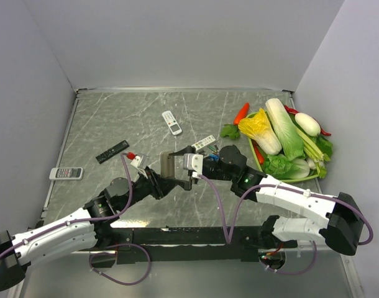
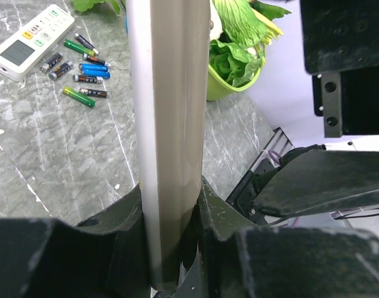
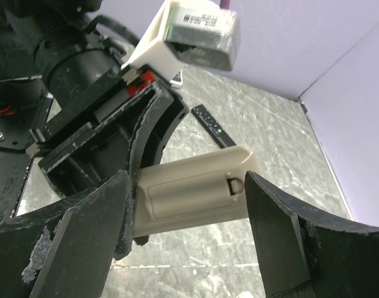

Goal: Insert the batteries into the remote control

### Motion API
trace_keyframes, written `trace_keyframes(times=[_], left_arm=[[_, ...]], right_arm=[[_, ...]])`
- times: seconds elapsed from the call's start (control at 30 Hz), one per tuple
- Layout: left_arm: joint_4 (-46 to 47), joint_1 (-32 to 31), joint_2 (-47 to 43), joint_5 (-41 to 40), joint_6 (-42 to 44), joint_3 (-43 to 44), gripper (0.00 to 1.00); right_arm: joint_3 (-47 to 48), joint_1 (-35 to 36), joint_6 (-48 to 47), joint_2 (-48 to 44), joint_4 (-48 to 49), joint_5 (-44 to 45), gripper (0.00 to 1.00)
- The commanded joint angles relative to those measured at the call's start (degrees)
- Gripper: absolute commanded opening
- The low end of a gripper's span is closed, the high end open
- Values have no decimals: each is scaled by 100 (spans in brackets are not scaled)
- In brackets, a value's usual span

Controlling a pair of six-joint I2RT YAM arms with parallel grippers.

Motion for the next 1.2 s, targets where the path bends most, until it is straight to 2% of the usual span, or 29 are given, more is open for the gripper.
trace_keyframes(times=[0.0, 1.17], left_arm=[[293, 18, 1, 119, 41, 41, 1], [231, 18, -149, 162, 23, 137, 1]], right_arm=[[360, -34, -102, 66, -84, -43, 83], [553, 28, -85, 453, -848, 45, 79]])
